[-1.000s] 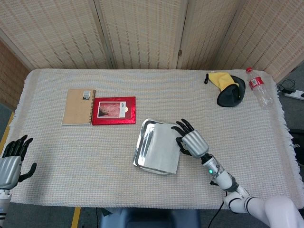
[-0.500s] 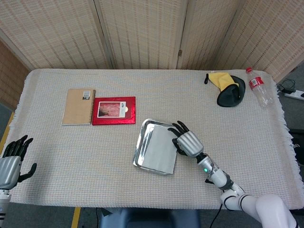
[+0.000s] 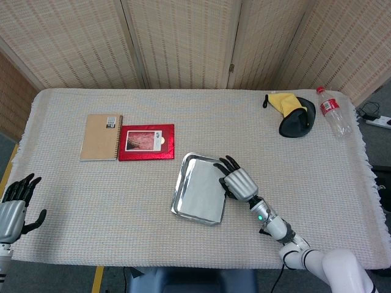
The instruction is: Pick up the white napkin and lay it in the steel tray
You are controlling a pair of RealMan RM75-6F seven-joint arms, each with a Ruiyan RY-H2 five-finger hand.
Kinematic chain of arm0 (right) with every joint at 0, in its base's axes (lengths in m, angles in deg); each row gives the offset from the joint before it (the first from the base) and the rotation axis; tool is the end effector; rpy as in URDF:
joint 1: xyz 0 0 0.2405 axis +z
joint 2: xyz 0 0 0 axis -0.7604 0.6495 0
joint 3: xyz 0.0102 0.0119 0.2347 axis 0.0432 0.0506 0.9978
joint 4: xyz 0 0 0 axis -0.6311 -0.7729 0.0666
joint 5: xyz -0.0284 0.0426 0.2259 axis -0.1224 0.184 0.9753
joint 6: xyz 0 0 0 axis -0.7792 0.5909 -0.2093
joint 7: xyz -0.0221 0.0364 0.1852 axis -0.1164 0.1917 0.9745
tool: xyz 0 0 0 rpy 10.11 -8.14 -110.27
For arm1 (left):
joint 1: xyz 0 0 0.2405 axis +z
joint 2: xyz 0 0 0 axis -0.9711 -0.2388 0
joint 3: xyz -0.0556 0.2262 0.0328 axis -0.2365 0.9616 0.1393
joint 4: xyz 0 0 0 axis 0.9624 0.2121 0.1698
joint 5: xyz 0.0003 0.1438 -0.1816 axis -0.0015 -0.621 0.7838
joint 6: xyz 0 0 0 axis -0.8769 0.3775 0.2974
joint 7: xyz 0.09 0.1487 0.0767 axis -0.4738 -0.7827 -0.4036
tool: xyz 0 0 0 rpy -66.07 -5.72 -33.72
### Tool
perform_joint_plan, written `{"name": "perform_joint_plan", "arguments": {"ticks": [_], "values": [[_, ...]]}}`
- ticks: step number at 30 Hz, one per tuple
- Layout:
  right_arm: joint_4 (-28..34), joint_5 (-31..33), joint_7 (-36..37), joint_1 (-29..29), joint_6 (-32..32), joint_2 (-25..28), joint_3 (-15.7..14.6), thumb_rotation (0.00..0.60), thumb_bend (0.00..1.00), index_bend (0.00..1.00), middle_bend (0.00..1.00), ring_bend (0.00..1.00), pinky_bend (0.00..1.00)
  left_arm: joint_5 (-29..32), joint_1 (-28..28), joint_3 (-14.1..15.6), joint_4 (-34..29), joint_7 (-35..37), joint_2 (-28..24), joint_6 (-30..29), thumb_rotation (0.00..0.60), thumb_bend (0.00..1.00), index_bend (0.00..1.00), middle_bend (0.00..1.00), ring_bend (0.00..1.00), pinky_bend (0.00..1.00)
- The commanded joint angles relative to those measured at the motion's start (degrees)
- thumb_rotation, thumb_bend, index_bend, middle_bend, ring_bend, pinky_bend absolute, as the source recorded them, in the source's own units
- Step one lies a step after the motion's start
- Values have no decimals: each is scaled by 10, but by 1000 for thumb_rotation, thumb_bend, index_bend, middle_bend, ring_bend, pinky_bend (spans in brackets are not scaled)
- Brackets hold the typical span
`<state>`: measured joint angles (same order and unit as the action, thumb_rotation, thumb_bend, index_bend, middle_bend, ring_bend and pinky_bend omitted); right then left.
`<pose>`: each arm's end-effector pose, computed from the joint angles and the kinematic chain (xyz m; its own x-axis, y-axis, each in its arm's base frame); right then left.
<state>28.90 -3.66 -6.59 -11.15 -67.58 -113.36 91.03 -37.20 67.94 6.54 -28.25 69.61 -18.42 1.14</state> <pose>-0.1744 -0.3713 -0.1018 0.4405 -0.1119 0.8907 -0.7799 -0.5392 0.3180 -0.3203 0.2483 0.1299 0.3683 0.0657 0.9274 0.9286 0.0229 -0.3704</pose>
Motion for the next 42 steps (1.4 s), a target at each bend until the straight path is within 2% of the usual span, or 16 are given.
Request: {"name": "perform_joint_plan", "arguments": {"ticks": [1,13,17,22,28,37,42], "values": [[3,10,-6,-6,-12,-6,11,600,693,537,147,54,0,-1,0,1,0,0,0,0,600,470,46,0,0,0],[-2,20,-30,-6,0,-20,11,600,692,452,99,50,0,1,1,0,-3,0,-1,0,600,470,142,0,0,0],[17,30,-49,-6,15,-13,13,600,673,303,30,14,0,2,1,-1,-4,2,-1,-1,600,470,145,0,0,0],[50,37,-77,-7,15,3,19,600,557,131,0,0,0,1,1,0,-4,2,-2,-1,600,470,149,0,0,0],[83,45,-96,-8,25,20,23,600,496,8,0,0,0,0,0,1,-5,0,-1,0,600,470,154,0,0,0],[104,54,-108,-9,36,32,24,600,452,0,0,0,0,1,0,1,-3,0,-1,1,600,469,152,0,0,0],[112,55,-107,-10,35,37,25,600,386,0,0,0,0,-1,0,0,-3,3,-1,0,600,454,152,0,0,0]]}}
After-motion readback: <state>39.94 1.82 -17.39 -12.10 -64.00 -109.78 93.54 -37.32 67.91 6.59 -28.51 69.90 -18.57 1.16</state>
